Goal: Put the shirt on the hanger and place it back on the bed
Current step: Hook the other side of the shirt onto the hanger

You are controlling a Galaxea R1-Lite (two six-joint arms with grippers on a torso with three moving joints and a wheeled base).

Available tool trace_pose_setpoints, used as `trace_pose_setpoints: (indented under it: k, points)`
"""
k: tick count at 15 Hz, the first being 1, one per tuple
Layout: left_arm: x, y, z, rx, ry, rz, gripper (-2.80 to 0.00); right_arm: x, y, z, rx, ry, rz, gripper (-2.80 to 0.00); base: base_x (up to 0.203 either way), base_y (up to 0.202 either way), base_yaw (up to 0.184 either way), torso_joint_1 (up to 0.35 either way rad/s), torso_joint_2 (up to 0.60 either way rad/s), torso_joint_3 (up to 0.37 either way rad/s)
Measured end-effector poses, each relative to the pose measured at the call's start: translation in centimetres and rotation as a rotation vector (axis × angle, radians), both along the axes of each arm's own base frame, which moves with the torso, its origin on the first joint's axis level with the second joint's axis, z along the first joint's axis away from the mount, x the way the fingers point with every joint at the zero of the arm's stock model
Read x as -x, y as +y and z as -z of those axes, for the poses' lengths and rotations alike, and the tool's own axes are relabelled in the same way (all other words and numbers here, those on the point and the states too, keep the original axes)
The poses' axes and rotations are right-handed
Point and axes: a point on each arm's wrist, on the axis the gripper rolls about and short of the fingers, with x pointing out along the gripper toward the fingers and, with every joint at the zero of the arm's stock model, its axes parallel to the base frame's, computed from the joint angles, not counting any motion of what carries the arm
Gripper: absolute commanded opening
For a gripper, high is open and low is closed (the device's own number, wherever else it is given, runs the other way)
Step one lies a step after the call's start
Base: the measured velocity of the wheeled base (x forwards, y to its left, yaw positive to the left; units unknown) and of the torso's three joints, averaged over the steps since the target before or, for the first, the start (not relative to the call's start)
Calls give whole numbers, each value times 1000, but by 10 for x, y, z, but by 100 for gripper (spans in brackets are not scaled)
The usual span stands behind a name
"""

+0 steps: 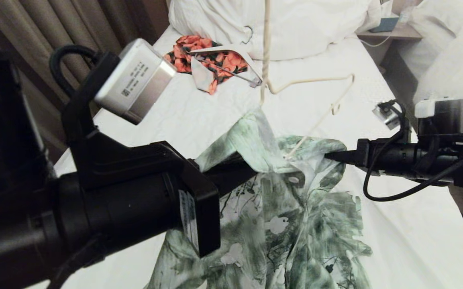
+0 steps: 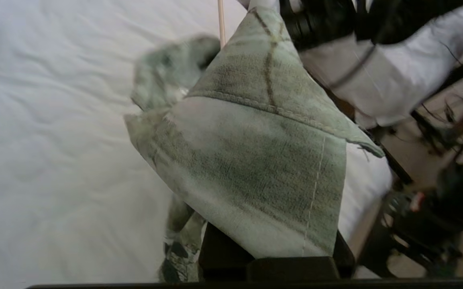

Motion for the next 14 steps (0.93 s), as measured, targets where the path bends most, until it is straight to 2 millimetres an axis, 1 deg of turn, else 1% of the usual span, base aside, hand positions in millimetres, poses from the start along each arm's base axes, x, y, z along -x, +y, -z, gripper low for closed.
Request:
trace_pose_setpoints:
  k: [3,10,14]
  points:
    - [-2,-9,7,-30,25,9,-280,-4,-7,-7,-5,-22,21,-280,0,0,0,0,0,0]
    - [-8,-20,23,-85,55,8,-280,-9,-22,-16,-6,-42,68,-280,0,0,0,0,0,0]
    - [-13,-25,31,-112,70,2,-280,-12,-36,-21,-6,-61,107,-280,0,0,0,0,0,0]
